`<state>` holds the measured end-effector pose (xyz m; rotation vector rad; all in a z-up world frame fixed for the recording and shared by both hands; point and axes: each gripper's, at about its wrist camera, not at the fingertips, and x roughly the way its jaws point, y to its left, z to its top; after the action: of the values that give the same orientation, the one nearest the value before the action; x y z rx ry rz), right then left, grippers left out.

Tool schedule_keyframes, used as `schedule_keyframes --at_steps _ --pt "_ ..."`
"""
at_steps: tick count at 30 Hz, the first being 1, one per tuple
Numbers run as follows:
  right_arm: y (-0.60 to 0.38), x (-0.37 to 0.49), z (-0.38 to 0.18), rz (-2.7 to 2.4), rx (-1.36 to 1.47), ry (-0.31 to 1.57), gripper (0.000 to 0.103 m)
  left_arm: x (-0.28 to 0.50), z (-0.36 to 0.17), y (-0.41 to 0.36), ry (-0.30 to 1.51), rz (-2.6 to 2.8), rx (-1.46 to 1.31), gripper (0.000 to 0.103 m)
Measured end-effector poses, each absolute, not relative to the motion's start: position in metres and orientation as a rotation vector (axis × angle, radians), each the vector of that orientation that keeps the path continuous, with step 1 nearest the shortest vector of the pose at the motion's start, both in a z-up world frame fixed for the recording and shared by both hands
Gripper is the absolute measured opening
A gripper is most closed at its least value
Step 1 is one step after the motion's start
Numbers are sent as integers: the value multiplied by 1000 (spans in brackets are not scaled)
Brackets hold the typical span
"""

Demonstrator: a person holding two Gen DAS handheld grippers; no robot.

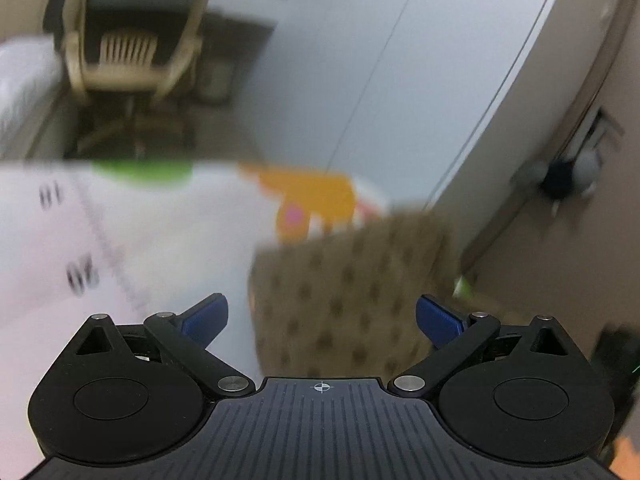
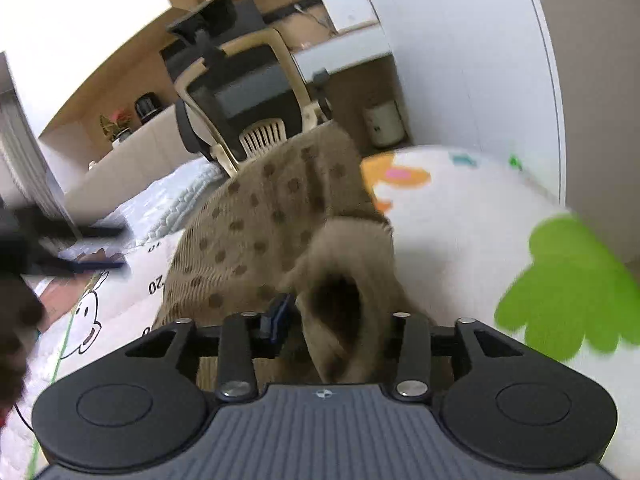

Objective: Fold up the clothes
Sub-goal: 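Fold the grasped shirt side over the shirt body with both grippers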

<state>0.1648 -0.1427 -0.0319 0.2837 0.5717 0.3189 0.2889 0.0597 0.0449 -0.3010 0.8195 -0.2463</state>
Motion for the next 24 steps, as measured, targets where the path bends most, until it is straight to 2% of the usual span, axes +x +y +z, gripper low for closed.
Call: schedule_keyframes --at_steps 1,2,3,5,9,11,14,16,19,24 --pt "-143 164 -20 319 250 534 65 289 35 60 848 -248 -304 102" --pt "-145 160 -7 310 213 485 72 288 29 58 865 -249 -298 102" --pt "-147 153 6 297 175 433 73 285 23 57 878 -248 -284 102" --pt "-150 140 32 269 98 328 73 283 15 55 889 -251 -243 102" --pt "-132 167 60 402 69 315 73 280 8 47 878 -268 -201 103" --pt "-112 196 50 487 95 403 73 277 5 49 878 -275 -217 103" --pt "-79 258 5 508 112 630 73 272 0 58 894 -290 -260 103" --pt "-73 284 -25 460 110 696 73 266 1 69 889 -315 -297 103" --pt "-88 282 -25 433 129 681 73 262 -1 92 866 -357 -409 103" --pt "-97 237 -7 351 -73 580 73 280 -15 106 865 -367 -581 103"
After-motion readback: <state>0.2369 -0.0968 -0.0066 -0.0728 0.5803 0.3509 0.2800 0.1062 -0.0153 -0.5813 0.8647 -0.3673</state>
